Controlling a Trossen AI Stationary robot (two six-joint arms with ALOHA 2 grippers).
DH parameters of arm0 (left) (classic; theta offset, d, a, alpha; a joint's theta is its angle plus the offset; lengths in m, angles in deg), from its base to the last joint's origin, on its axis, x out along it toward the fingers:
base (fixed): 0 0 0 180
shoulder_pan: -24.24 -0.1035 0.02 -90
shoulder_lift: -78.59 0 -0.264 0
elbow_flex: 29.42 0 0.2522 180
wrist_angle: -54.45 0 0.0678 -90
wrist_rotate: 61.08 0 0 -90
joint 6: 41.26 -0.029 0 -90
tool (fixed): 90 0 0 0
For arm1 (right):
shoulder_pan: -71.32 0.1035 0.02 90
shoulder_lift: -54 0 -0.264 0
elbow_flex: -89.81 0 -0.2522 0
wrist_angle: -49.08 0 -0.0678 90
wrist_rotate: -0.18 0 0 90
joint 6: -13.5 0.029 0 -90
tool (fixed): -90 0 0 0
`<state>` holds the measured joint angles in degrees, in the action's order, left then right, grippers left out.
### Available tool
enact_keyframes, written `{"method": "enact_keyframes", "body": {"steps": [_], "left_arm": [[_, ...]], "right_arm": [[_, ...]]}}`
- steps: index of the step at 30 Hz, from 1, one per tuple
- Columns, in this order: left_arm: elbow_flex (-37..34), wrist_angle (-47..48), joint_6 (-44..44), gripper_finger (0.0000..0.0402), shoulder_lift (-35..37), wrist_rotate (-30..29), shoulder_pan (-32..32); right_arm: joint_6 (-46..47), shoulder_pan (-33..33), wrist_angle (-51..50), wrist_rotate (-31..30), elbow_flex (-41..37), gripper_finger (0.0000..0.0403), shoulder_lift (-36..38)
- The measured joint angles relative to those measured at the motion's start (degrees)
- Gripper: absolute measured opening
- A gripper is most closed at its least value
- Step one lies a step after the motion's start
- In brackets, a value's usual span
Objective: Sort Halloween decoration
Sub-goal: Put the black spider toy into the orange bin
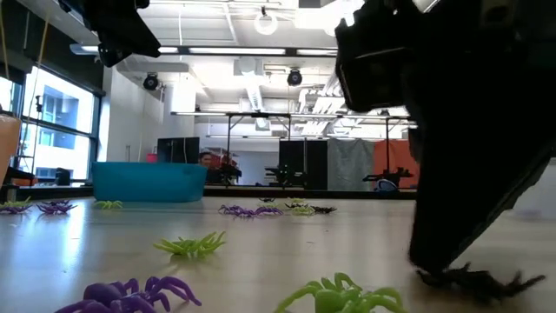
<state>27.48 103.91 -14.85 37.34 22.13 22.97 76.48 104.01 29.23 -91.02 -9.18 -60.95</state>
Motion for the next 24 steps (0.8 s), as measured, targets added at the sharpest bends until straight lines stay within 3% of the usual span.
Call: {"method": "enact_keyframes", "body": {"steps": [8, 16, 24], "left_arm": [[0.0, 0.0, -0.4, 0.0053, 0.0, 0.0, 0.0], [0.0, 0.0, -1.0, 0.0053, 0.0, 0.0, 0.0], [0.0, 0.0, -3.0, 0.0053, 0.0, 0.0, 0.0]], "right_arm": [[-3.0, -2.6, 1.1, -0.9, 0.0, 0.0, 3.4], [-11.0, -7.8, 14.7, 0.0, 0.5, 0.0, 3.5], [-26.2, -11.3, 15.9, -2.6, 11.1, 0.0, 1.0]]}}
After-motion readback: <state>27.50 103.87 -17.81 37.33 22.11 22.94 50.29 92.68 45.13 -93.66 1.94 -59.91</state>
